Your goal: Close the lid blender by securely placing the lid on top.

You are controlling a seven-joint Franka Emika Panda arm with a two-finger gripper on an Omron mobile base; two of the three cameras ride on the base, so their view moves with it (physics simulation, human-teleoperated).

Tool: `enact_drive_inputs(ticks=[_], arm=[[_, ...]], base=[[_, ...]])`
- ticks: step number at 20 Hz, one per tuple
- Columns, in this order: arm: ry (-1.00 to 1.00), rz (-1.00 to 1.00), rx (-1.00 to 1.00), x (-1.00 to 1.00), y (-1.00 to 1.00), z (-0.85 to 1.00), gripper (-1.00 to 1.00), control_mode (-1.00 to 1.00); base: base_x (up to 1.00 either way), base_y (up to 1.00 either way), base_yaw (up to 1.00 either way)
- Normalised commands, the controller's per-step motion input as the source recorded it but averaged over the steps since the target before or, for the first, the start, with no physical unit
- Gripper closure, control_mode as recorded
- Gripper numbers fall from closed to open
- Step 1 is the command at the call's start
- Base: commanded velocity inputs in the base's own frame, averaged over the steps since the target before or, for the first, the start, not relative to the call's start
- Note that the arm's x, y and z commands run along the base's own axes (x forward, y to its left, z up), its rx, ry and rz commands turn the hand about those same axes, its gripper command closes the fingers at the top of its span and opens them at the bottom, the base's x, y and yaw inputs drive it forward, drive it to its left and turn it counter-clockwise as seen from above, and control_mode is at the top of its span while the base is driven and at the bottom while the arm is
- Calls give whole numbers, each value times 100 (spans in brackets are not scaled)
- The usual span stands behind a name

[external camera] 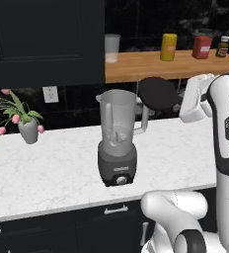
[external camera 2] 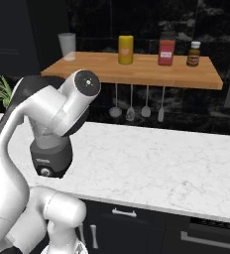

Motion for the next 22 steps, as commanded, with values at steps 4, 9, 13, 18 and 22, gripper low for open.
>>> enact_drive_inputs(ticks=[4, 9, 13, 18, 22], arm=[[0, 0, 6, 23, 62, 12, 100, -100], [-3, 2, 0, 40, 36, 14, 100, -100], [-8, 6, 0, 40, 25, 43, 100, -100], [-1, 6, 0, 36, 12, 12, 100, -100], [9, 0, -9, 39, 4, -19, 100, -100]], base=[[0, 0, 0], [0, 0, 0], [0, 0, 0], [0, 0, 0], [0, 0, 0]])
